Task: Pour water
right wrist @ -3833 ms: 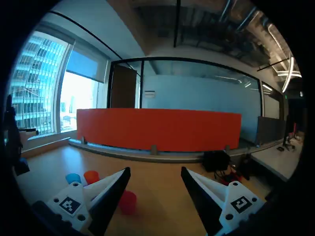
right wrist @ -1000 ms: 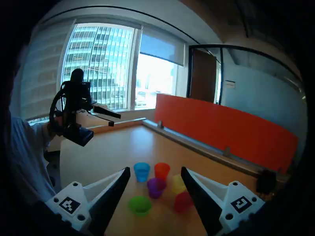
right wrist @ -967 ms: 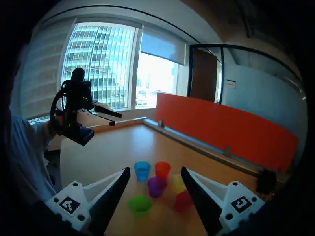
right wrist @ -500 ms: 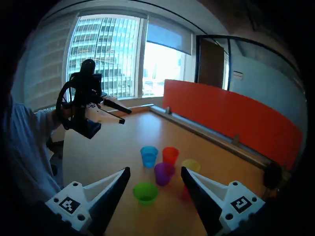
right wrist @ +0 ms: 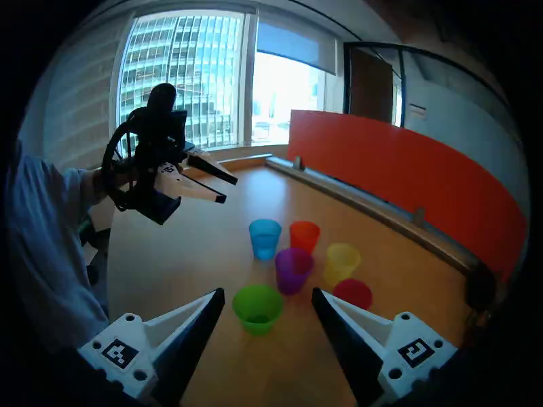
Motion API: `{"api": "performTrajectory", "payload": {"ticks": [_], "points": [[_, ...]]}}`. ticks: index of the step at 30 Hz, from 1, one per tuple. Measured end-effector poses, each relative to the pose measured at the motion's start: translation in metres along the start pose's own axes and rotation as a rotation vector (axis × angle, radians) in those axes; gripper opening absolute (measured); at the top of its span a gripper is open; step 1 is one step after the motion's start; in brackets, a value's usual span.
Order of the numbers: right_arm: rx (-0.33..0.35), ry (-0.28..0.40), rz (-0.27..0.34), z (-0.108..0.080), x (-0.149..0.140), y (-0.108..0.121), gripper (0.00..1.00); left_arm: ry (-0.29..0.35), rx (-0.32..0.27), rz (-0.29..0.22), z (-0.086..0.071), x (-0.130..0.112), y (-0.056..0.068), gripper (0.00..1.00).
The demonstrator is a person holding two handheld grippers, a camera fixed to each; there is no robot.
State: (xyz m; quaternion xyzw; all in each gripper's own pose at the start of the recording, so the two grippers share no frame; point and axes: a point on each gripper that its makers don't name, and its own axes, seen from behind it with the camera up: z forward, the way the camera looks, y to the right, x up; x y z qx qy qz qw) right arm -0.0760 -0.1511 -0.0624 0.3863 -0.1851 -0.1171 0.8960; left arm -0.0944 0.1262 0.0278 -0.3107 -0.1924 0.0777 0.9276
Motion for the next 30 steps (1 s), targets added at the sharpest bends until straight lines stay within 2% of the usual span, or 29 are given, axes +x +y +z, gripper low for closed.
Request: {"api": "performTrajectory", "payload": {"ticks": [8, 17, 30], "points": [[0.009, -0.037, -0.001, 0.01, -0.024, -0.002, 1.0, -0.051, -0.007, -0.013, 0.014, -0.025, -0.001, 0.95], [0.007, -0.069, -0.014, 0.023, -0.045, -0.004, 1.0, -0.108, -0.01, -0.005, 0.028, -0.052, -0.003, 0.95], [0.01, -0.126, -0.033, 0.05, -0.076, -0.007, 1.0, -0.187, -0.016, -0.013, 0.053, -0.083, -0.013, 0.96]]}}
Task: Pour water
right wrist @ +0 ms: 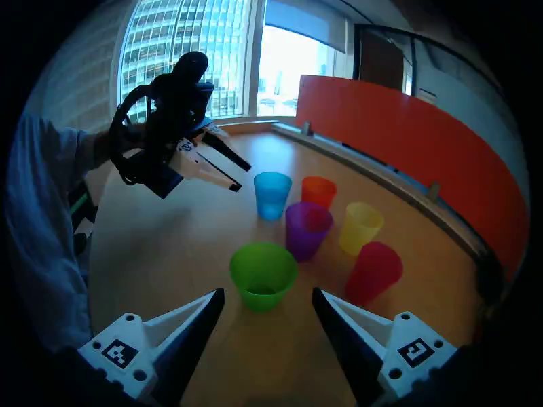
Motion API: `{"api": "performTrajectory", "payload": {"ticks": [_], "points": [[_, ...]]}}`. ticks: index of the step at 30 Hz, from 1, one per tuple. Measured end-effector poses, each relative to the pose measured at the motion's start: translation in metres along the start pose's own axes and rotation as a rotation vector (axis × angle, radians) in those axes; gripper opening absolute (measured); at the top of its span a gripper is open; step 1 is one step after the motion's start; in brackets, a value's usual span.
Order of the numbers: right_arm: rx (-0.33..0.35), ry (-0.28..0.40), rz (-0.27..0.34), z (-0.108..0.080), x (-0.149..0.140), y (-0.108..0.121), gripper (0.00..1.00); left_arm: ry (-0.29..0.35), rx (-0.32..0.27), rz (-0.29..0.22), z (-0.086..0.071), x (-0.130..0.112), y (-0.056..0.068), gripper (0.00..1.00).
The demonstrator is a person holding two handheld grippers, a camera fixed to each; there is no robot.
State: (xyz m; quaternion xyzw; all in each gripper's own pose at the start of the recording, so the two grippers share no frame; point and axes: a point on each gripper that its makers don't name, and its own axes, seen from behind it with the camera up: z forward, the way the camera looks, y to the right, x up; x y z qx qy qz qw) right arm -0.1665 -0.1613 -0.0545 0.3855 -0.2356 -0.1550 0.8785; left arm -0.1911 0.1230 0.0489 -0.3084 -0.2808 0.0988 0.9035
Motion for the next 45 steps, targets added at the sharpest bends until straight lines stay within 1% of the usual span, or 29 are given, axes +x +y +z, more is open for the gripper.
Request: {"api": "performTrajectory", "payload": {"ticks": [5, 9, 20, 25, 33, 41, 45], "points": [[0.002, -0.017, 0.014, 0.011, -0.008, 0.001, 1.0, -0.023, -0.006, -0.007, 0.012, -0.007, -0.006, 0.95], [0.004, -0.023, 0.024, 0.019, -0.011, 0.002, 1.0, -0.042, -0.019, -0.006, 0.021, -0.01, -0.007, 0.96], [0.029, -0.044, 0.028, 0.041, -0.017, -0.003, 1.0, -0.06, -0.03, -0.004, 0.044, -0.01, -0.014, 0.96], [0.04, -0.043, 0.028, 0.049, -0.017, -0.003, 1.0, -0.058, -0.042, -0.006, 0.052, -0.005, -0.014, 0.95], [0.047, -0.045, 0.018, 0.058, -0.017, -0.004, 1.0, -0.048, -0.057, -0.006, 0.06, 0.003, -0.012, 0.96], [0.05, -0.043, 0.021, 0.059, -0.016, -0.004, 1.0, -0.052, -0.047, 0.012, 0.063, 0.002, -0.012, 0.95], [0.048, -0.042, 0.022, 0.06, -0.016, -0.003, 1.0, -0.05, -0.049, 0.011, 0.065, 0.002, -0.01, 0.85]]}}
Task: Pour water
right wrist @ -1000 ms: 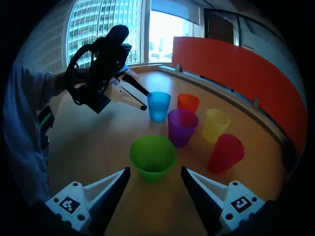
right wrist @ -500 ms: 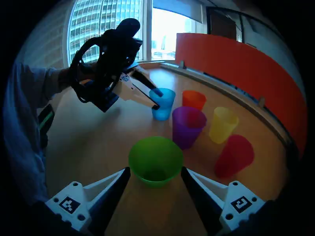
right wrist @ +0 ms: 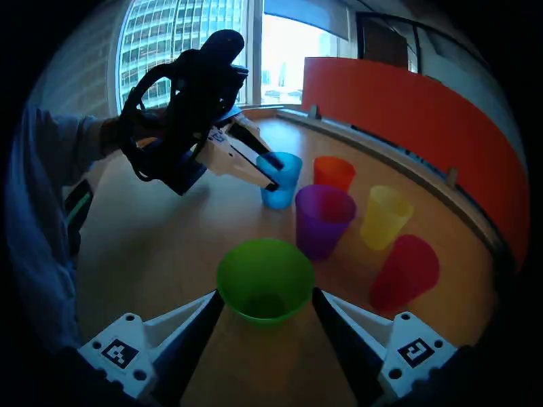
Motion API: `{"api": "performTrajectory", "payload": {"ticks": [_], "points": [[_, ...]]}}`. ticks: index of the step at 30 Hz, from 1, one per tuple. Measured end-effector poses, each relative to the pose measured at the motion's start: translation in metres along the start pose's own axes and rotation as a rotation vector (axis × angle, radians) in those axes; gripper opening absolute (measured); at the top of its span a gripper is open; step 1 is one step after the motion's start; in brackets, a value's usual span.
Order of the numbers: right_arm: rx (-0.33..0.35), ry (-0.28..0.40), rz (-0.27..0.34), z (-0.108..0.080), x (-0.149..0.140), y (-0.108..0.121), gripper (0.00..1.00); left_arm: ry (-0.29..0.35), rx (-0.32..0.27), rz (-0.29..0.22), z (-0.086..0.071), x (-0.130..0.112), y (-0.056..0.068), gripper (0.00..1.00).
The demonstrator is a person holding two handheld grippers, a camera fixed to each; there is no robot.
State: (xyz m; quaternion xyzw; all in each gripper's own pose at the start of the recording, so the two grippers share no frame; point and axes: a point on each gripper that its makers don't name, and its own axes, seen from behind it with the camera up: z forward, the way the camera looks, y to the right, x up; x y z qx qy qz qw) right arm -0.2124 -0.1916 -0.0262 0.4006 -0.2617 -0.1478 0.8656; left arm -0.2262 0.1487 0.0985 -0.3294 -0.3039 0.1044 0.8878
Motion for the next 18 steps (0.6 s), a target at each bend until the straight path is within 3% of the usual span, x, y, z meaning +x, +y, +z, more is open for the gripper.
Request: {"api": "performTrajectory", "payload": {"ticks": [18], "points": [[-0.003, 0.018, 0.0, 0.011, 0.005, -0.001, 0.99, 0.0, 0.004, 0.006, 0.001, 0.0, 0.0, 0.84]]}}
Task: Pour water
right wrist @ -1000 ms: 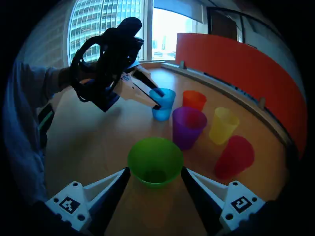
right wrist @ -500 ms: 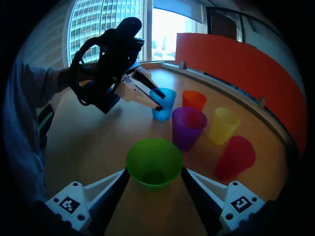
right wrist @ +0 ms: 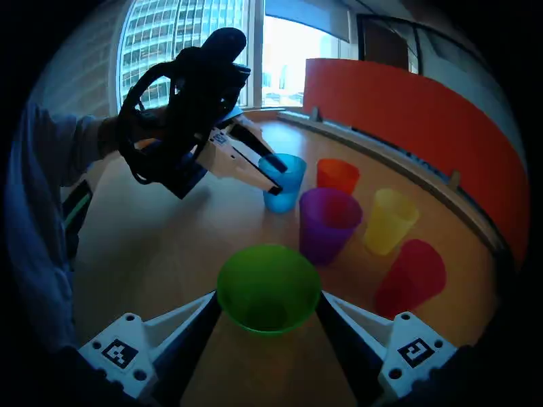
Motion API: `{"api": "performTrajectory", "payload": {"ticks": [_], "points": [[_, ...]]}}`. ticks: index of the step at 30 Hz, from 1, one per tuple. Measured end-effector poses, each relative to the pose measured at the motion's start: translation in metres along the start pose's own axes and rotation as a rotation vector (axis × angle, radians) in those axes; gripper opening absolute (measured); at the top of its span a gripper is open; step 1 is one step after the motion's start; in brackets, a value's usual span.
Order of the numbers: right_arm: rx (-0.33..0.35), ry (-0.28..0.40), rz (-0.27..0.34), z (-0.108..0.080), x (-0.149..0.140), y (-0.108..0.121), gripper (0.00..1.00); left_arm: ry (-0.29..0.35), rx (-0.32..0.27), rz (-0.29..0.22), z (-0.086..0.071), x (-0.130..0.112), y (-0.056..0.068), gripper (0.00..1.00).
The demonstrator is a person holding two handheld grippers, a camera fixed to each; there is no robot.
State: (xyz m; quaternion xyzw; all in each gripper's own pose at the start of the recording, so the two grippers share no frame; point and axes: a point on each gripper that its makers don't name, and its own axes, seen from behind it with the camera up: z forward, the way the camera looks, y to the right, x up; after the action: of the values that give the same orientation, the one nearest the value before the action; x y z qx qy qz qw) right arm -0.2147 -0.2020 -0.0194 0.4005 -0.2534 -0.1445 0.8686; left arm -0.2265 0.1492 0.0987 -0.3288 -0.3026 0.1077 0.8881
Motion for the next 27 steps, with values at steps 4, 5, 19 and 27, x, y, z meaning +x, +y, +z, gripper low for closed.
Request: {"api": "performTrajectory", "payload": {"ticks": [4, 5, 19, 27], "points": [[-0.008, 0.009, 0.011, 0.001, 0.001, 0.002, 0.89, 0.0, 0.001, 0.006, 0.0, 0.0, 0.001, 0.85], [-0.008, 0.01, 0.013, 0.001, 0.002, 0.002, 0.89, 0.0, 0.001, 0.007, 0.0, 0.0, 0.001, 0.84], [-0.013, 0.053, 0.046, -0.017, 0.018, 0.0, 0.89, 0.017, 0.013, 0.014, -0.006, 0.002, 0.003, 0.84], [-0.026, 0.087, 0.052, -0.031, 0.036, 0.003, 0.89, 0.063, 0.03, 0.004, -0.024, 0.018, 0.001, 0.84]]}}
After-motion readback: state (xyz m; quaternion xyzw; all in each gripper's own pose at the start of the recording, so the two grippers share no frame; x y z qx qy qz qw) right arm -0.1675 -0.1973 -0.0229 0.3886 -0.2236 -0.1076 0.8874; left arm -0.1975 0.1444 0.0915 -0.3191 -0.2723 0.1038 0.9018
